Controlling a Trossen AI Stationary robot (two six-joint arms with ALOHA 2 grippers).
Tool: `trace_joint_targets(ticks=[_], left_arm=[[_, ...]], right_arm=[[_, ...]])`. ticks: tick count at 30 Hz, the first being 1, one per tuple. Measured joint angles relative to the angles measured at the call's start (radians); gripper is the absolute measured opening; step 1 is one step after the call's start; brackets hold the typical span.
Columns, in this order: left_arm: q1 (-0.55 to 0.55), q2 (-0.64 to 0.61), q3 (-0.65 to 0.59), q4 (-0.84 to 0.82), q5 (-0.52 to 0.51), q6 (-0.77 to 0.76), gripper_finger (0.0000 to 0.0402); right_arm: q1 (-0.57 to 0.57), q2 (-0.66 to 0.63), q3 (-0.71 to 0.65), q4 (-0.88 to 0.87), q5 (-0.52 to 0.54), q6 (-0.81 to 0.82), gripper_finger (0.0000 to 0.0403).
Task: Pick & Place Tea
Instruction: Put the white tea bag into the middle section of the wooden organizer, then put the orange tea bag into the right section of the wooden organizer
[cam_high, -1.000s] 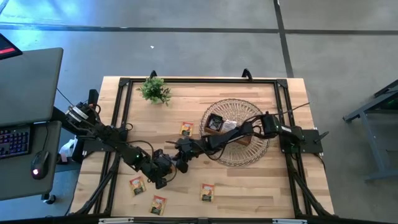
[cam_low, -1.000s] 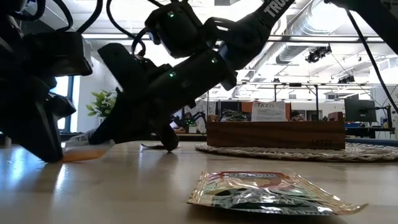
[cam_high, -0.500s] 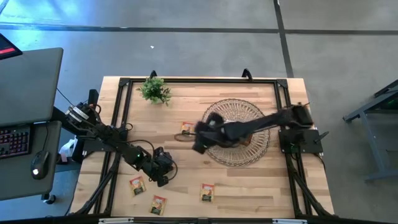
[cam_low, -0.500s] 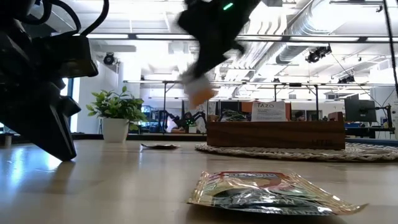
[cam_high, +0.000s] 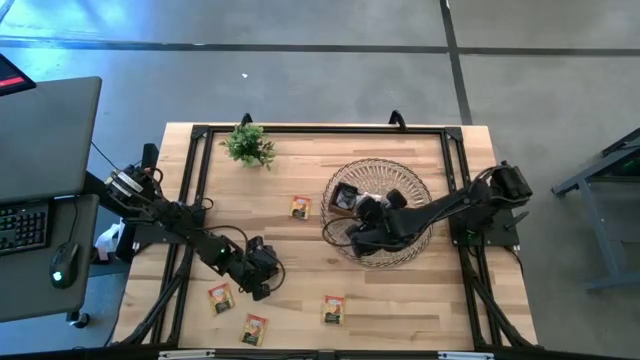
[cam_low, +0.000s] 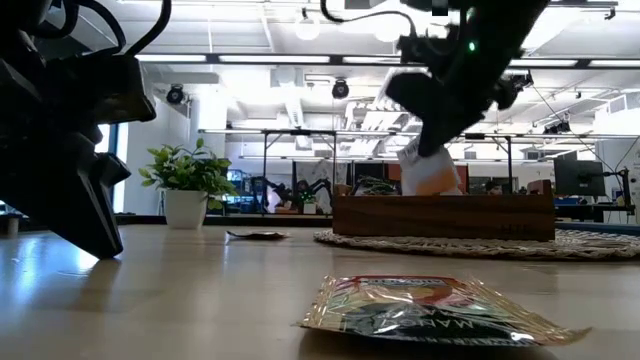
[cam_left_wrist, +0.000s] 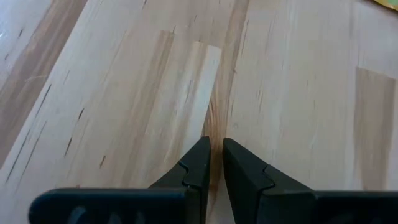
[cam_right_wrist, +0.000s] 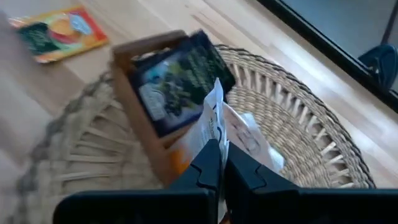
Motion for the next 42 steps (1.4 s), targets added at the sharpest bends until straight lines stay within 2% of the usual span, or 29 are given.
trace_joint_targets(ticks=[6, 11, 17, 29, 37, 42], left_arm=[[0.0, 0.0, 0.0, 0.005, -0.005, -0.002, 0.0044], [0.0, 0.0, 0.0, 0.006, -0.005, -0.011, 0.0044], [0.0, 0.0, 0.0, 0.004, -0.005, -0.011, 0.0044], [0.0, 0.0, 0.0, 0.007, -0.005, -0.034, 0.0044], [0.001, -0.056, -0.004, -0.021, -0.024, -0.056, 0.0044], [0.001, -0.137, -0.003, -0.138, -0.118, -0.108, 0.0044]], right_arm=[[-0.032, 0.0, -0.065, 0.157, 0.109, -0.189, 0.0003], [-0.07, 0.0, -0.102, 0.212, 0.038, -0.224, 0.0006], [-0.08, 0.0, -0.137, 0.221, 0.007, -0.24, 0.0014], [-0.079, -0.032, -0.055, 0.209, -0.051, -0.404, 0.0121], [0.001, -0.138, 0.013, 0.271, -0.02, -0.496, 0.0129], [0.087, -0.135, -0.01, 0.484, -0.13, -0.55, 0.0129]])
